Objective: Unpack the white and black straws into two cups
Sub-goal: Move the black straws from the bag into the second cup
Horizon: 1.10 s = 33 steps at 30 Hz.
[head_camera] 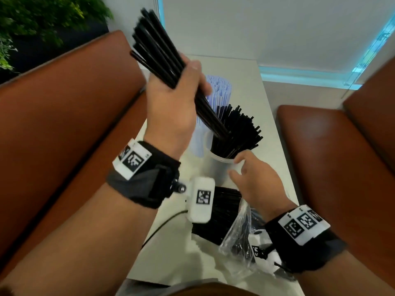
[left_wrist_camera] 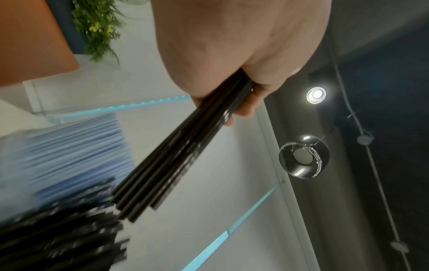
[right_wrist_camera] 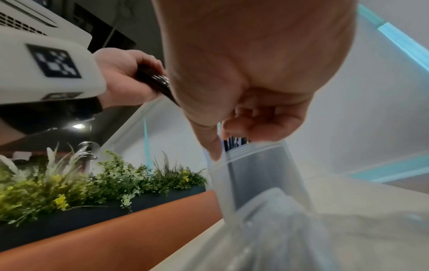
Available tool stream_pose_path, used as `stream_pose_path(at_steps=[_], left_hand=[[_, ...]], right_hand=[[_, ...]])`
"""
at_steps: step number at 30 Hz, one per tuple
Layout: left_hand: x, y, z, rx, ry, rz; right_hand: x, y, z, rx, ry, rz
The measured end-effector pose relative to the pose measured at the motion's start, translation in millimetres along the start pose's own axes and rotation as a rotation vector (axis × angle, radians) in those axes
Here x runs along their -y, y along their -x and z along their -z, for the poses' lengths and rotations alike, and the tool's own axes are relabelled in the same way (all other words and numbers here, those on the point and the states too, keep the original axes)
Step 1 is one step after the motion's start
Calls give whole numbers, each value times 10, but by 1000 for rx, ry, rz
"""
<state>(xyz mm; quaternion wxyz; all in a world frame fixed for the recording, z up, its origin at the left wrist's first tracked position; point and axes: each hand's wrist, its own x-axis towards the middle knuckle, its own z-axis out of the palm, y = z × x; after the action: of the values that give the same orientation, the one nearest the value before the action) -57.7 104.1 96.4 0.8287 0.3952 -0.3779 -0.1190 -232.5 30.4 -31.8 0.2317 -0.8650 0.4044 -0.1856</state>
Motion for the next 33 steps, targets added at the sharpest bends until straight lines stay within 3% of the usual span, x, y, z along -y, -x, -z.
stream_pose_path(at_steps=[3, 5, 9, 14, 22, 26, 30, 33], left_hand=[[173, -146, -43, -107, -75, -29], [425, -65, -96, -75, -228, 49], [932, 144, -7, 147, -581, 239], [1202, 185, 158, 270, -903, 269], [1272, 180, 14, 696, -1233, 396], [1244, 100, 13, 817, -1195, 437], [1148, 95, 159, 748, -1045, 424], [1026, 144, 305, 675, -997, 375]], right_hand=[[-134, -86, -5, -31, 125, -40], [-159, -177, -38, 27, 182, -51], [-210, -310, -101, 131, 192, 25], [-274, -372, -116, 161, 170, 110], [-292, -406, -144, 155, 165, 87], [-276, -399, -135, 174, 187, 90], [-249, -380, -116, 186, 189, 79], [-243, -323, -98, 175, 66, 85]])
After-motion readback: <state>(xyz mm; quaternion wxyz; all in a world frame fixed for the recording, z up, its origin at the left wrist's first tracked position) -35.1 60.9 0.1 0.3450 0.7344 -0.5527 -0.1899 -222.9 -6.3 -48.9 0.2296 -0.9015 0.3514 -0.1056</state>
